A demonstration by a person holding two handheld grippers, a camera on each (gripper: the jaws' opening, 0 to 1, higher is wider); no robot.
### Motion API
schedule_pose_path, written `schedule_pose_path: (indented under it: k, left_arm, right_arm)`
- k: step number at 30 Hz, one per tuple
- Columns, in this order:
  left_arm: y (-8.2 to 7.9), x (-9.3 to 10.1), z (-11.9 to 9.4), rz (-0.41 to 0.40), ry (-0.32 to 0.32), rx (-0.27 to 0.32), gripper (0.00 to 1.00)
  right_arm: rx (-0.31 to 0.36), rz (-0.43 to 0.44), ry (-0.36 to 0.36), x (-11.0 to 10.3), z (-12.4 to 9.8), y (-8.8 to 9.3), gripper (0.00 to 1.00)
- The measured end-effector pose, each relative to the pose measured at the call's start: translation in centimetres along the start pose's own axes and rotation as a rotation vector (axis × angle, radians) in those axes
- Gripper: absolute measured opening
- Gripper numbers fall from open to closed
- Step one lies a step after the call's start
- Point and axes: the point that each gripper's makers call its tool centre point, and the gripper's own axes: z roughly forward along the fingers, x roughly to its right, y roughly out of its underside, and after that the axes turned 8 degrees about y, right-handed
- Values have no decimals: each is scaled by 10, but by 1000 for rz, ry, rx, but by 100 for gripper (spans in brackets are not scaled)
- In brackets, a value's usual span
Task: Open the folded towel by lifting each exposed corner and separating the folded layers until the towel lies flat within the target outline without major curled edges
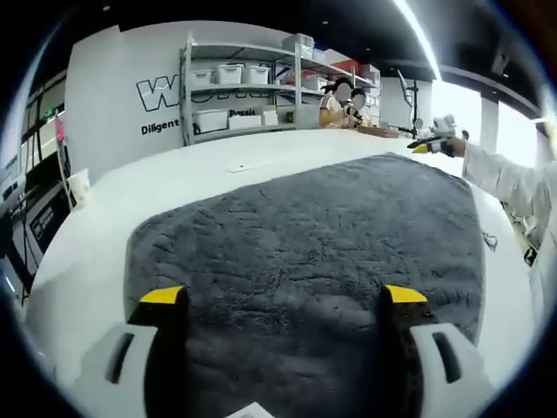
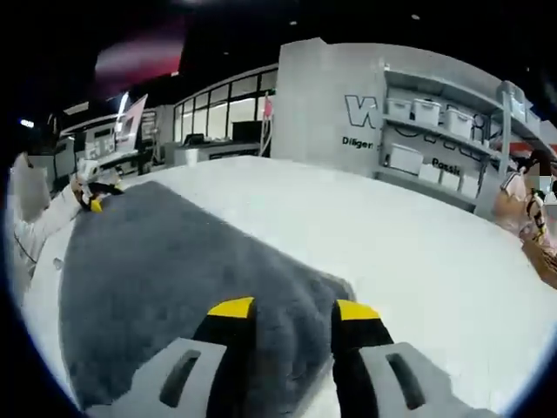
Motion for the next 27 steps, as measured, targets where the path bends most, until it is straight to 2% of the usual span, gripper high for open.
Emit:
schedule_pose_path:
  k: [2,6,17,25,27]
  left_arm:
    - [0,0,0,0,0,1,90]
    - [0,1,0,0,0,2,90]
    - [0,2,0,0,2,4,90]
    - [1,5,0,2,24,-7,95]
    - [1,5,0,4,19,-8,95]
  right_arm:
    - [29,40,39,11,6,-7,16]
    - [22,54,78,22,20,-8,6]
    - [-74,39,102,19,60,12,1]
    - [-147,1,144,29,69,25,0]
    - [-146,-11,142,30,69,24,0]
